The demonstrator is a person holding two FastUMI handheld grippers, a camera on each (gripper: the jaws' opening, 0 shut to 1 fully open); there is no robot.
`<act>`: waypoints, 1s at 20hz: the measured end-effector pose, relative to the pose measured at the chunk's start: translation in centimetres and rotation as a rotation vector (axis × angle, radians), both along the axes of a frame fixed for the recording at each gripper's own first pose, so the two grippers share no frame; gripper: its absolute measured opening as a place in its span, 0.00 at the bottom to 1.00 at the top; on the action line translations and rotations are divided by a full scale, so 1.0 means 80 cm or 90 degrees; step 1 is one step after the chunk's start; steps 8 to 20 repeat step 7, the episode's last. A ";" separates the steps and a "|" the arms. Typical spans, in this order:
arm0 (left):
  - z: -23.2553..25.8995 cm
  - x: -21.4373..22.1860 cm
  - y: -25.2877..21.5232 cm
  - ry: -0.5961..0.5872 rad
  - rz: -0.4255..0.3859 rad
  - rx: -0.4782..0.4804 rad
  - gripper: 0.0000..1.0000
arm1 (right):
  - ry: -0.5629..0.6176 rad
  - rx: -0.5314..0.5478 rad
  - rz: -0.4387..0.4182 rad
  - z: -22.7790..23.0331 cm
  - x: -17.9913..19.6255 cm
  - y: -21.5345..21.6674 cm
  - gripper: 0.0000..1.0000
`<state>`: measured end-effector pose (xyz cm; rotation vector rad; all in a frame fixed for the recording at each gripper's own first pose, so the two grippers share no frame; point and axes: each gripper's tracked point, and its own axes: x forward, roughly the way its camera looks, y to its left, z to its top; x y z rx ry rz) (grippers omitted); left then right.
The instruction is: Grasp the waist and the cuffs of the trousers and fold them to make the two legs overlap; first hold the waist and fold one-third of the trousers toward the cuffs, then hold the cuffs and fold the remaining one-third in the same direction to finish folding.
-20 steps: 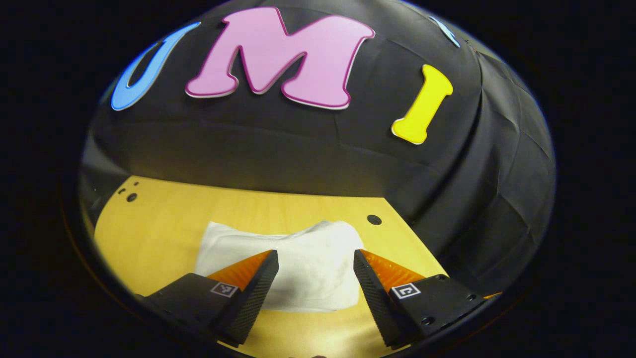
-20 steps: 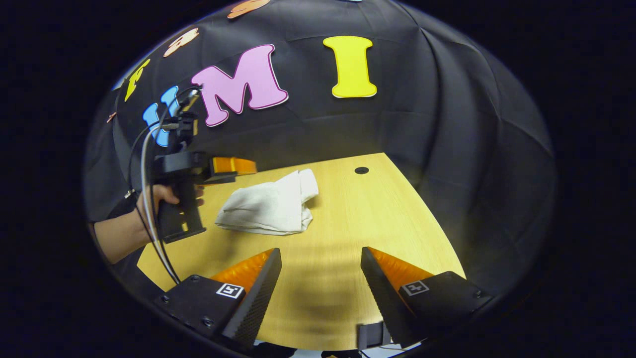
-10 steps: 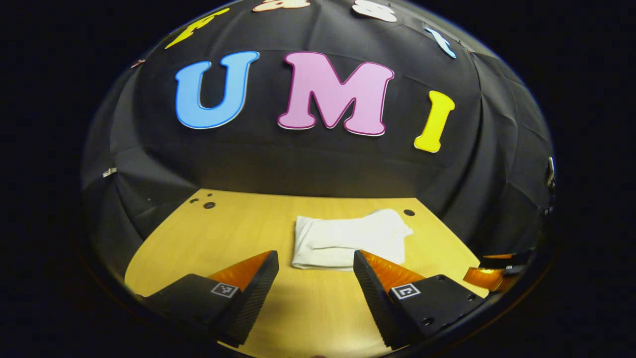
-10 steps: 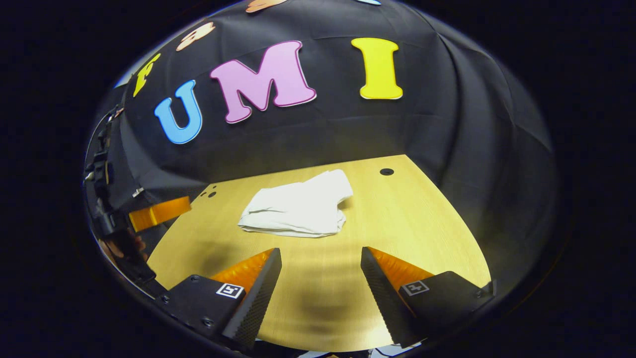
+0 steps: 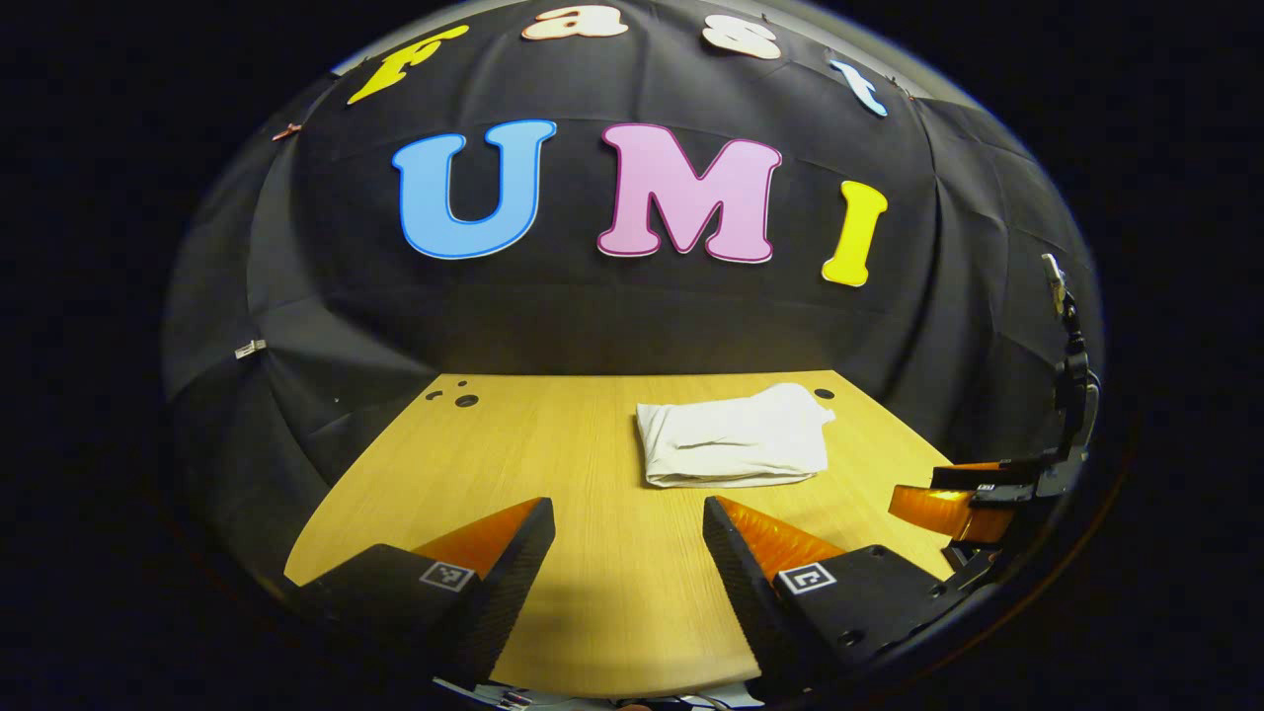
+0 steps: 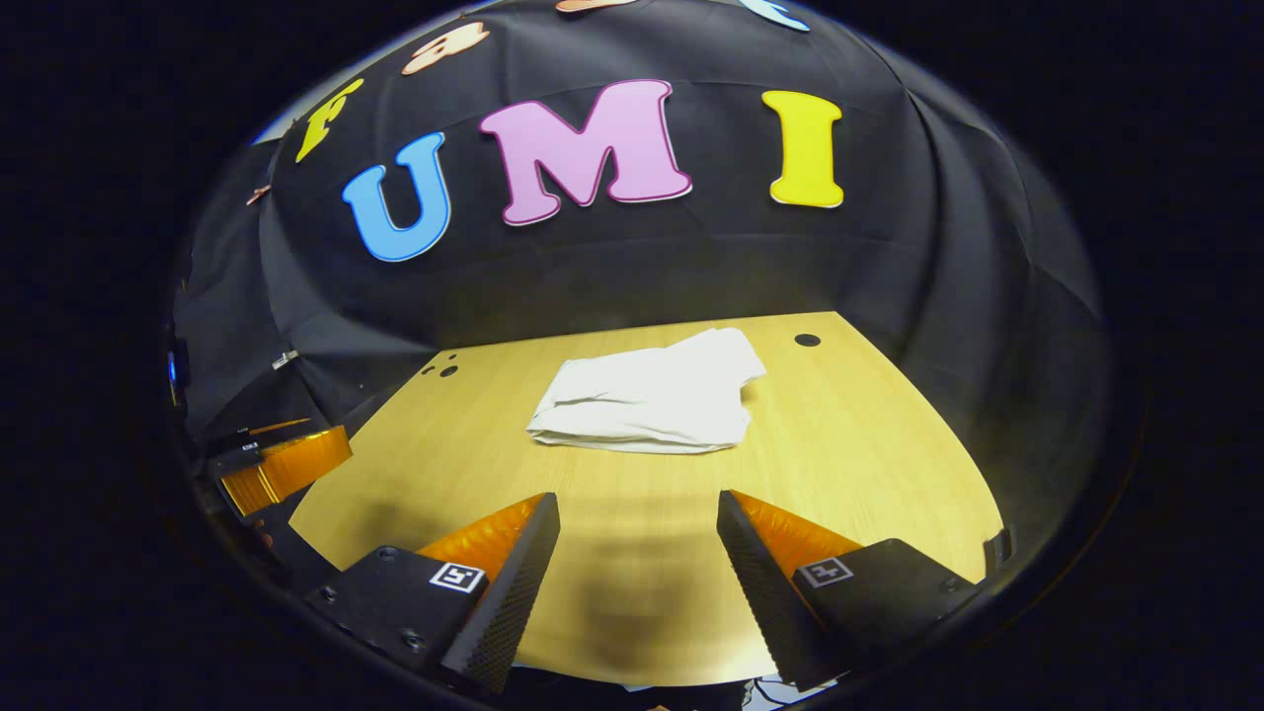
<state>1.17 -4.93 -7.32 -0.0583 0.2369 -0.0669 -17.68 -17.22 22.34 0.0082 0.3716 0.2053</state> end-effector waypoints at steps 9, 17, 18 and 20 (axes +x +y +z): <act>-0.022 -0.005 0.045 0.038 -0.013 -0.067 0.96 | -0.023 -0.013 -0.024 0.005 -0.027 0.034 0.99; -0.022 -0.005 0.045 0.038 -0.013 -0.067 0.96 | -0.023 -0.013 -0.024 0.005 -0.027 0.034 0.99; -0.022 -0.005 0.045 0.038 -0.013 -0.067 0.96 | -0.023 -0.013 -0.024 0.005 -0.027 0.034 0.99; -0.022 -0.005 0.045 0.038 -0.013 -0.067 0.96 | -0.023 -0.013 -0.024 0.005 -0.027 0.034 0.99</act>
